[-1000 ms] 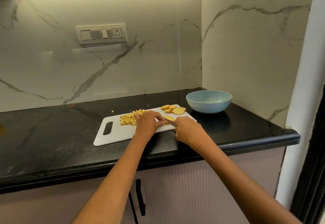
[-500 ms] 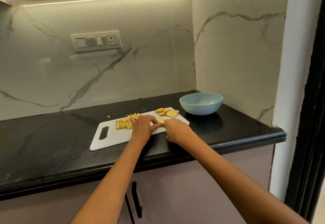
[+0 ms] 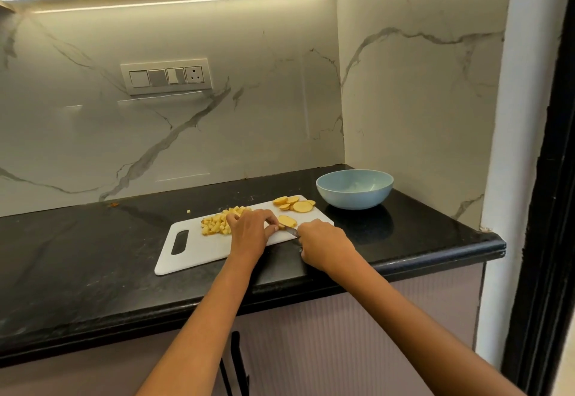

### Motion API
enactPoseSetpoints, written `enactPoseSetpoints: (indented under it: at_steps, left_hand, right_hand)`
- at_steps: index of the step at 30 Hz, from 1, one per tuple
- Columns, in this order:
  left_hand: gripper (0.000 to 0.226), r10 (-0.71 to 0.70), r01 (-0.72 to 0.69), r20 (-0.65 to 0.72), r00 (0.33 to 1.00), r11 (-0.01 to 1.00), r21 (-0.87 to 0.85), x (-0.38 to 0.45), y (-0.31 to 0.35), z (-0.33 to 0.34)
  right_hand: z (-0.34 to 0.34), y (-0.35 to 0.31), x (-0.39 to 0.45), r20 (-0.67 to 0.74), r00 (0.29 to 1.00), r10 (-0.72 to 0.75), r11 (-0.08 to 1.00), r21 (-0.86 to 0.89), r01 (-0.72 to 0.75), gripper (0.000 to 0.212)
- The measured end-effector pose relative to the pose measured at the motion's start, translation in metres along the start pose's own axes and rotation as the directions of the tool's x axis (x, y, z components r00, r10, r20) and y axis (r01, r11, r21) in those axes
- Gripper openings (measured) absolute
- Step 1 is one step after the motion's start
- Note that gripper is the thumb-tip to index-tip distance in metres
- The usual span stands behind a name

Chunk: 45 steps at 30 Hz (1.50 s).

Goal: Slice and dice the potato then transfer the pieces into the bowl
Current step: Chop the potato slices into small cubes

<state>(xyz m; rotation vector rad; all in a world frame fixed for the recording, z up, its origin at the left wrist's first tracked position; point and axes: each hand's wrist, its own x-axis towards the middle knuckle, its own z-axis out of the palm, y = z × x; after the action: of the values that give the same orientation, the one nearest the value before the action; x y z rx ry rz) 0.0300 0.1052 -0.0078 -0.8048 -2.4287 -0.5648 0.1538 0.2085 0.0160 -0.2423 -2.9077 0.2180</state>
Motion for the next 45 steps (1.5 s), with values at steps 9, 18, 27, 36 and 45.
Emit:
enactPoseSetpoints:
  at_steps: [9,18,27,36,45]
  left_hand:
    - [0.029,0.018,-0.006,0.059,0.998,0.983,-0.186,0.010,-0.001,0.006]
    - [0.053,0.240,-0.254,0.578,0.780,0.965,-0.058,0.048,0.008,-0.004]
    - [0.042,0.075,-0.137,0.504,0.861,0.987,0.086,0.035,0.003,-0.003]
    - [0.056,-0.058,0.121,0.258,0.965,0.964,-0.238,0.008,0.002,0.006]
    - [0.045,-0.056,0.118,0.245,0.968,0.962,-0.246,0.008,-0.001,0.007]
  right_hand:
    - [0.005,0.033,0.011,-0.245,0.962,0.124,0.917,0.399,-0.017,0.028]
    - [0.009,0.035,0.036,-0.275,0.937,0.214,0.879,0.474,-0.062,0.032]
    - [0.003,0.023,0.019,-0.195,0.966,0.171,0.964,0.235,-0.124,0.028]
    - [0.005,-0.012,-0.009,-0.146,0.975,0.165,0.981,-0.080,-0.178,0.025]
    - [0.002,-0.027,-0.007,-0.131,0.986,0.106,0.984,-0.130,-0.123,0.025]
